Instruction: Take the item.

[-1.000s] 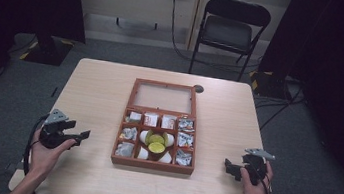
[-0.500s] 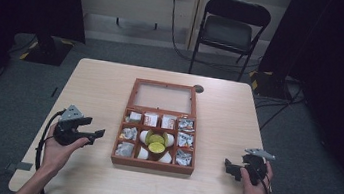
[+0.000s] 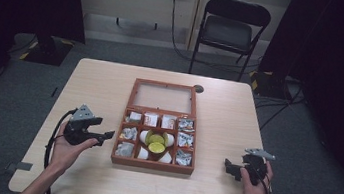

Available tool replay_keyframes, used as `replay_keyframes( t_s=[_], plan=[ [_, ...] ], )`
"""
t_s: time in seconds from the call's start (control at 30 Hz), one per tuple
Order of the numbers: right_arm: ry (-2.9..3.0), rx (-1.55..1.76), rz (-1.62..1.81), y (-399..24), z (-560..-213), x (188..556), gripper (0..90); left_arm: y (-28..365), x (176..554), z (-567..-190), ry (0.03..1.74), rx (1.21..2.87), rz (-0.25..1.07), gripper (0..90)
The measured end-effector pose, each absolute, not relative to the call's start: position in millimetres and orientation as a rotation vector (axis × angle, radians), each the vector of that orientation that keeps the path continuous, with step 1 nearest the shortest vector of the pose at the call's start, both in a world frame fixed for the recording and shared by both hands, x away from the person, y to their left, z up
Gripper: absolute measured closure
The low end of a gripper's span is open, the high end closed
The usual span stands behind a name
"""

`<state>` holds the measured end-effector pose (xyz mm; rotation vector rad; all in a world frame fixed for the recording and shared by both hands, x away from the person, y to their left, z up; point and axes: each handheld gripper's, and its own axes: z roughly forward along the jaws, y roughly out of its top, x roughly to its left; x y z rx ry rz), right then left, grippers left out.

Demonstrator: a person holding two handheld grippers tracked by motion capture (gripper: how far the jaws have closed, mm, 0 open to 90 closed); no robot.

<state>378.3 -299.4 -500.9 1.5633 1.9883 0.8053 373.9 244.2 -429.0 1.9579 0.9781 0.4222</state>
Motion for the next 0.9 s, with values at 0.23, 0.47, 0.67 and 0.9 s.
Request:
replay_keyframes(
  t_s=[0.23, 0.47, 0.67, 0.9],
  plan=[
    [1.990, 1.563, 0.803, -299, -501, 378, 0.0, 231, 376, -420, 0.931, 1.933, 0.407, 32.0],
    [1.990, 1.562, 0.803, -299, -501, 378, 0.0, 213, 378, -417, 0.884, 1.962, 0.388, 32.1],
    [1.990, 1.563, 0.803, -299, -501, 378, 0.0, 195, 379, -414, 0.824, 1.990, 0.360, 32.6],
    [1.990, 1.562, 0.803, -299, -501, 378, 0.0, 183, 380, -411, 0.784, 2.012, 0.336, 32.4]
  ],
)
